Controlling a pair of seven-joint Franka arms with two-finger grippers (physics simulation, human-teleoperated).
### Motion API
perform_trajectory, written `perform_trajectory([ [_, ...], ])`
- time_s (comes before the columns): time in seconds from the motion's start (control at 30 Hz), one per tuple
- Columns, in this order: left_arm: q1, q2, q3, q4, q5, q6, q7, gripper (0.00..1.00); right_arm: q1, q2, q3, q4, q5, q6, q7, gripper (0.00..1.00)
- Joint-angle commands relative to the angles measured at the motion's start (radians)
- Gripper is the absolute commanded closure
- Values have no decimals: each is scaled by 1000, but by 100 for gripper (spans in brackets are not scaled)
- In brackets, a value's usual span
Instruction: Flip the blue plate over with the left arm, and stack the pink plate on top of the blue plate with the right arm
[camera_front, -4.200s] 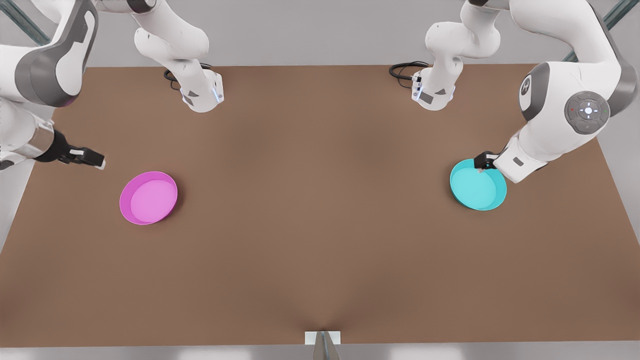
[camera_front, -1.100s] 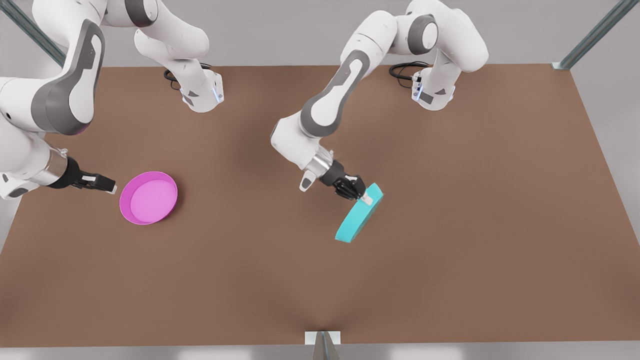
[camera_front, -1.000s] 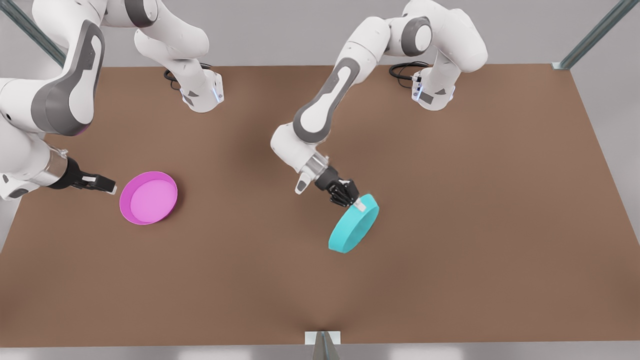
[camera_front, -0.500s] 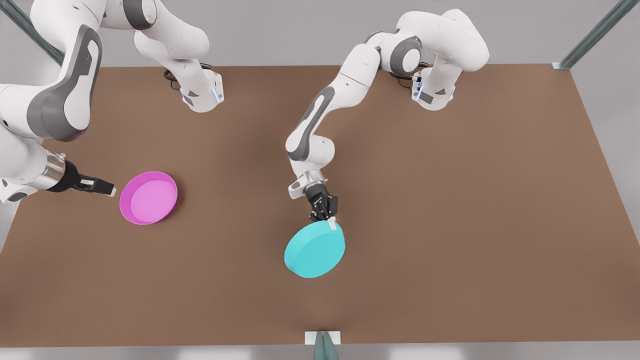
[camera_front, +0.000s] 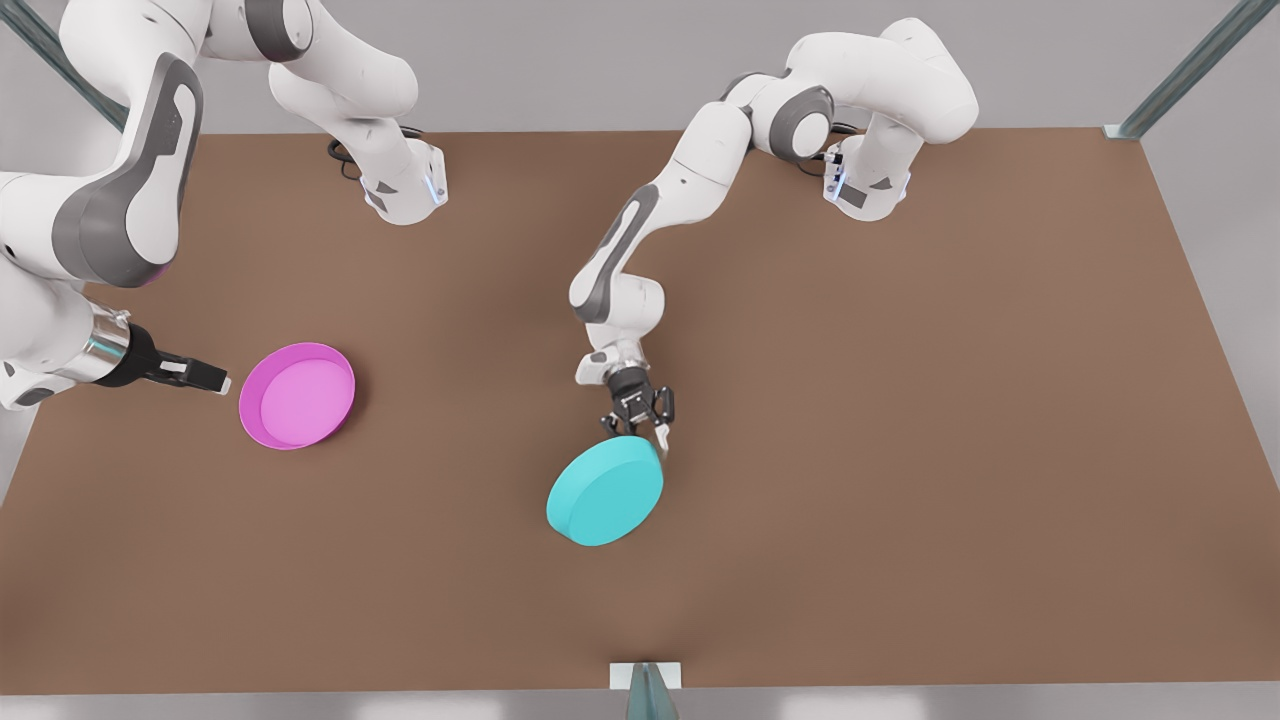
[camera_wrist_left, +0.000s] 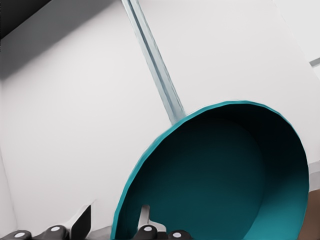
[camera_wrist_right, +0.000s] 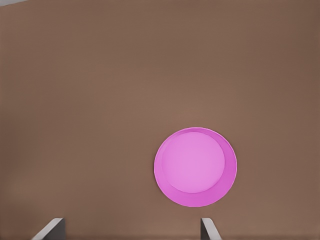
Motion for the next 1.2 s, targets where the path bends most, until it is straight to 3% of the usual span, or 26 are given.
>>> perform_trajectory([
  [0.0,-4,-1,-3,2,-4,-12,-367,9,0,-1,0,1,1,0,-1,0],
  [0.17,-35,-67,-172,4,-124,-147,-292,9,0,-1,0,-1,1,0,-1,0],
  [0.33,-208,-156,-183,0,-489,-259,-120,12,0,13,-2,-9,-12,0,-4,0],
  [0.4,-245,-361,-221,7,-734,-259,7,12,-1,40,0,-38,-68,1,-14,0],
  [0.43,-217,-505,-206,11,-990,-250,211,12,-44,54,0,-91,-68,36,-21,0],
  [0.5,-132,-676,-65,89,-1421,-387,702,14,-169,112,1,-118,-44,102,-140,0],
  [0.53,-70,-791,84,108,-1675,-532,1052,0,-228,141,1,-116,-19,135,-223,0],
  [0.6,-35,-812,395,97,-1784,-720,1730,0,-348,183,1,-199,54,250,-458,0],
  [0.67,114,-815,432,109,-1782,-754,2086,0,-387,212,1,-210,65,306,-541,0],
  [0.73,212,-805,468,139,-1793,-759,2223,0,-396,172,3,-351,93,437,-574,0],
  [0.77,337,-835,391,148,-1801,-797,2224,0,-396,138,4,-427,102,498,-596,0],
  [0.83,1006,-949,-435,129,-1634,-779,1985,0,-394,79,6,-581,157,682,-711,0],
  [0.87,1172,-1050,-629,-34,-1505,-640,2093,0,-394,59,6,-639,194,750,-774,0],
  [0.9,1172,-1104,-614,-131,-1474,-526,2275,0,-396,52,6,-676,218,797,-823,0],
  [1.03,1174,-1070,-605,-82,-1477,-719,2203,0,-405,14,1,-806,226,865,-843,0],
  [1.17,1177,-1073,-585,-84,-1485,-728,2209,0,-426,14,1,-871,226,961,-886,0],
])
